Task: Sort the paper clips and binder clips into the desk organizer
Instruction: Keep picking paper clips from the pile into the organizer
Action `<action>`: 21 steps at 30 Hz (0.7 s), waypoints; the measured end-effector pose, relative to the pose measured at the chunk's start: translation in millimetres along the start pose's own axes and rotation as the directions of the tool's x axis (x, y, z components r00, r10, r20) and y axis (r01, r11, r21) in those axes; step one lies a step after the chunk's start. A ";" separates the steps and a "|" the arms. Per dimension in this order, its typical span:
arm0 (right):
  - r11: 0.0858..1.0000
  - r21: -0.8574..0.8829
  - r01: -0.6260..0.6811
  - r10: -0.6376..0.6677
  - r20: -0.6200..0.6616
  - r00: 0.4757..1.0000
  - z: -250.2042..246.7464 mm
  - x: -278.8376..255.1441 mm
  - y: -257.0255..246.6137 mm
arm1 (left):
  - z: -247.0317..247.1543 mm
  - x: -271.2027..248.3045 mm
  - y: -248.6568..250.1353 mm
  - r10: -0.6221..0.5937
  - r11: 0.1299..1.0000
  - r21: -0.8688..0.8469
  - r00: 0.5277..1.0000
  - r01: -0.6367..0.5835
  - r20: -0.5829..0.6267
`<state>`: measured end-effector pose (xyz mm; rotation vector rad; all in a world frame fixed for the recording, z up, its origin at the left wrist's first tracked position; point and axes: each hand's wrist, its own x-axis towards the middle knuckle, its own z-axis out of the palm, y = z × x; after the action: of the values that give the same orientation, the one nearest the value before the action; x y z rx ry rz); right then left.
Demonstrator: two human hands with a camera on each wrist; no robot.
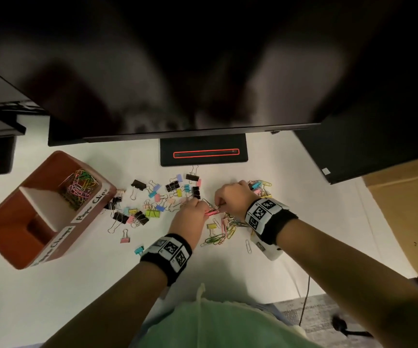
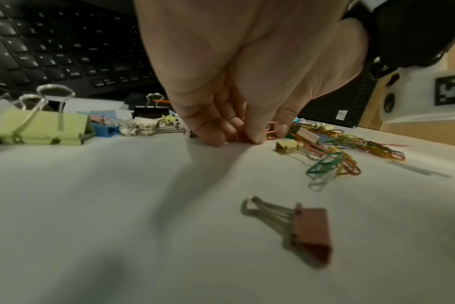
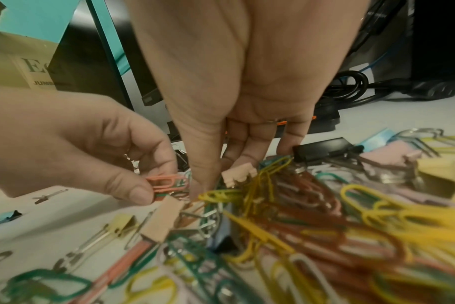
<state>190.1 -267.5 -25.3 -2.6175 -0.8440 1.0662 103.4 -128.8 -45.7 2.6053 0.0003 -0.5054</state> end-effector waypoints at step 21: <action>0.970 0.069 0.231 -0.206 -0.263 0.942 -13.6 -4.8 -26.1 | -35.7 -41.4 -40.8 0.055 0.992 -0.105 0.994 -0.065 -0.095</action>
<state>185.4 -248.3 -3.0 -2.4387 -0.9660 0.6777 73.8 -72.6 -20.7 2.5118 -0.0198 -0.3538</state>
